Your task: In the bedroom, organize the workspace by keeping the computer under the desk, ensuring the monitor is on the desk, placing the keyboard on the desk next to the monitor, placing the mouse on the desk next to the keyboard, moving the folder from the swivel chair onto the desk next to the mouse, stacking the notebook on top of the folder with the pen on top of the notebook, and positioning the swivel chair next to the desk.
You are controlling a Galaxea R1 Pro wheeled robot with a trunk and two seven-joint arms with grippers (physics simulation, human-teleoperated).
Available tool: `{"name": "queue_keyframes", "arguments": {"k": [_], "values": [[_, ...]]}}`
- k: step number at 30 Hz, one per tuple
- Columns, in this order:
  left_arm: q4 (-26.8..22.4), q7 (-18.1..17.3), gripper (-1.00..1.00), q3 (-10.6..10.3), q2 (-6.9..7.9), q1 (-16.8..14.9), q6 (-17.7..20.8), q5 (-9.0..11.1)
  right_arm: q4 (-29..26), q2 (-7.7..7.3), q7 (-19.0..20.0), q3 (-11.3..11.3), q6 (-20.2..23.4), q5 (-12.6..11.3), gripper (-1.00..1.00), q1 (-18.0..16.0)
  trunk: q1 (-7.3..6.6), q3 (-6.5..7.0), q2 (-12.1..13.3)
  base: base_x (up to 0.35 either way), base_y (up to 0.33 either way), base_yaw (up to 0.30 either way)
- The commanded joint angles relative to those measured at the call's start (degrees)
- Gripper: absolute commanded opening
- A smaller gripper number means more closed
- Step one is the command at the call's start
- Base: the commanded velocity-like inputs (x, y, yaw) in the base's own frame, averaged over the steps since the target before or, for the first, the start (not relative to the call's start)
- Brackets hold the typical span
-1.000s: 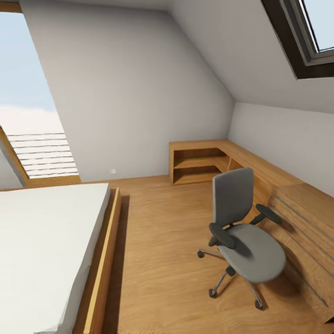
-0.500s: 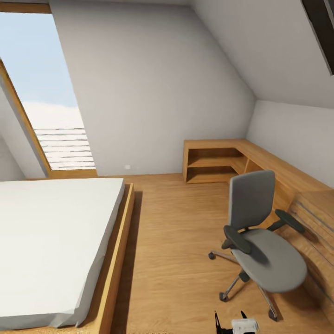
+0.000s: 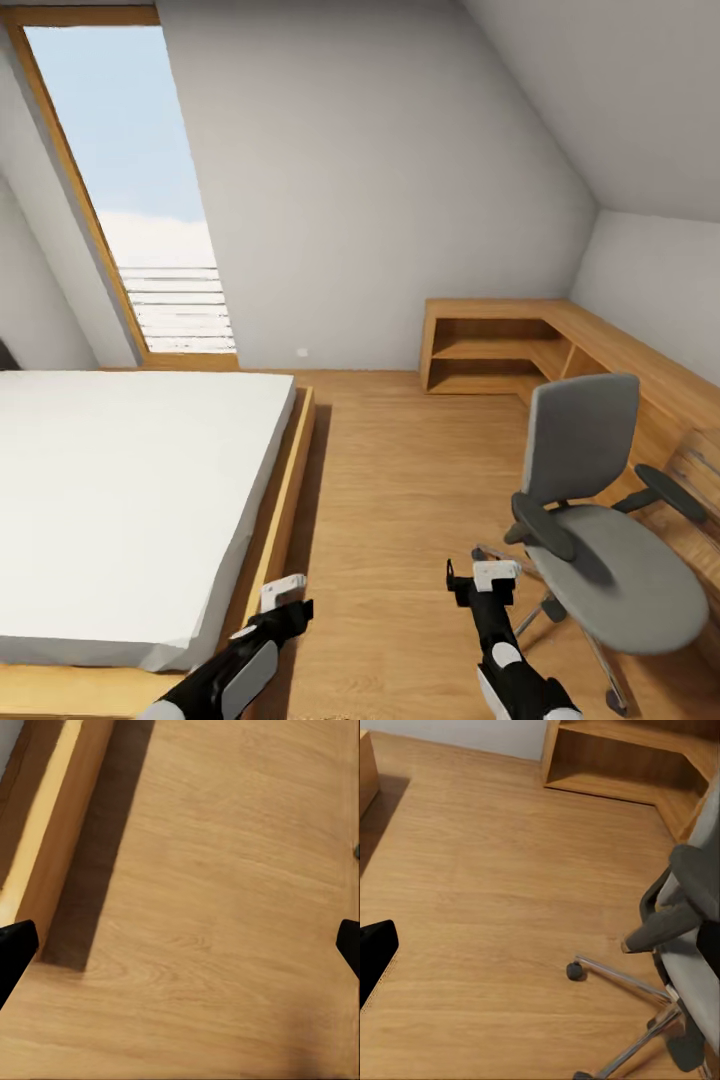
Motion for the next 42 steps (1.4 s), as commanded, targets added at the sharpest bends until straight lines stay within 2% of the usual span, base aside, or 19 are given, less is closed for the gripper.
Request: {"name": "queue_keyframes", "arguments": {"k": [1, 3, 5, 7, 11, 13, 20, 22, 23, 25, 29, 32, 33, 34, 42], "values": [[-0.2, 0.6, 1.00, -0.4, -0.34, -2.5, 3.2, 0.3, 0.0, 0.09, -0.5, -0.4, 0.3, 0.6, 1.00, -0.9, 0.03, -0.21, -0.1, 0.000, 0.000, 0.192], [-0.3, 0.7, 1.00, -0.4, -0.79, -4.3, 5.3, 0.3, 0.0, 0.12, -0.7, -0.5, 0.6, 0.3, 1.00, -1.4, 0.03, -0.35, -0.1, 0.000, 0.000, 0.191], [-0.7, 0.6, 1.00, -0.4, -1.46, -6.2, 7.4, 0.3, 0.4, 0.16, -0.9, -0.6, 0.7, -1.5, 1.00, -1.9, 0.03, -0.48, -0.1, 0.000, 0.000, 0.189], [-0.8, 0.6, 1.00, -0.6, -1.71, -6.8, 8.0, 0.2, 1.3, 0.18, -0.9, -0.7, 0.6, -3.2, 1.00, -2.1, 0.03, -0.62, -0.1, 0.000, 0.000, 0.186], [-0.9, 0.4, 1.00, -1.4, -1.78, -7.2, 7.7, -0.1, 3.4, 0.13, -0.9, -0.7, 0.3, -4.6, 1.00, -2.2, 0.03, -0.85, -0.1, 0.000, 0.000, 0.147], [-0.8, 0.4, 1.00, -2.6, -1.79, -7.4, 6.7, -0.4, 4.9, 0.06, -0.9, -0.7, -0.4, -5.0, 1.00, -2.3, 0.03, -0.91, -0.1, 0.000, 0.000, 0.072], [-0.5, 0.5, 1.00, -5.0, -1.93, -7.5, 3.5, -0.7, 8.5, -0.67, -1.0, -0.8, -3.7, -5.5, 1.00, -2.2, 0.03, -0.97, -0.1, 0.000, 0.000, 0.007], [-0.4, 0.5, 1.00, -5.2, -1.98, -7.5, 3.2, -0.7, 9.6, -1.13, -1.0, -0.8, -4.6, -5.5, 1.00, -2.1, 0.03, -0.98, -0.1, 0.000, 0.000, -0.122], [-0.2, 0.5, 1.00, -5.6, -2.12, -7.5, 2.8, -0.7, 11.4, -2.16, -1.1, -0.7, -6.5, -5.6, 1.00, -2.1, 0.03, -0.98, -0.1, 0.054, -0.008, -0.226], [-0.1, 0.5, 1.00, -5.7, -2.17, -7.5, 2.8, -0.8, 11.9, -2.40, -1.1, -0.8, -7.0, -5.6, 1.00, -2.1, 0.03, -0.98, -0.1, 0.115, -0.033, -0.238], [0.0, 0.5, 1.00, -6.2, -2.21, -7.5, 2.7, -0.8, 12.7, -2.65, -1.1, -0.8, -7.6, -5.7, 1.00, -2.0, 0.03, -0.98, -0.1, 0.204, -0.084, -0.212], [0.0, 0.6, 1.00, -7.3, -2.23, -7.6, 2.7, -0.8, 13.7, -2.71, -1.1, -0.8, -7.9, -5.7, 1.00, -2.0, 0.03, -0.98, -0.1, 0.267, -0.123, -0.089], [0.1, 0.7, 1.00, -8.6, -2.23, -7.5, 2.7, -0.8, 14.4, -2.72, -1.0, -0.8, -8.1, -5.6, 1.00, -2.0, 0.03, -0.98, -0.1, 0.299, -0.093, -0.023], [0.1, 0.7, 1.00, -8.9, -2.24, -7.5, 2.6, -0.8, 14.5, -2.73, -1.0, -0.8, -8.1, -5.5, 1.00, -2.0, 0.03, -0.98, -0.1, 0.306, -0.060, -0.015], [0.1, 0.7, 1.00, -9.2, -2.24, -7.6, 2.6, -0.7, 14.8, -2.77, -0.9, -0.7, -8.2, -5.4, 1.00, -1.9, 0.03, -0.98, -0.1, 0.315, -0.023, -0.006]]}}
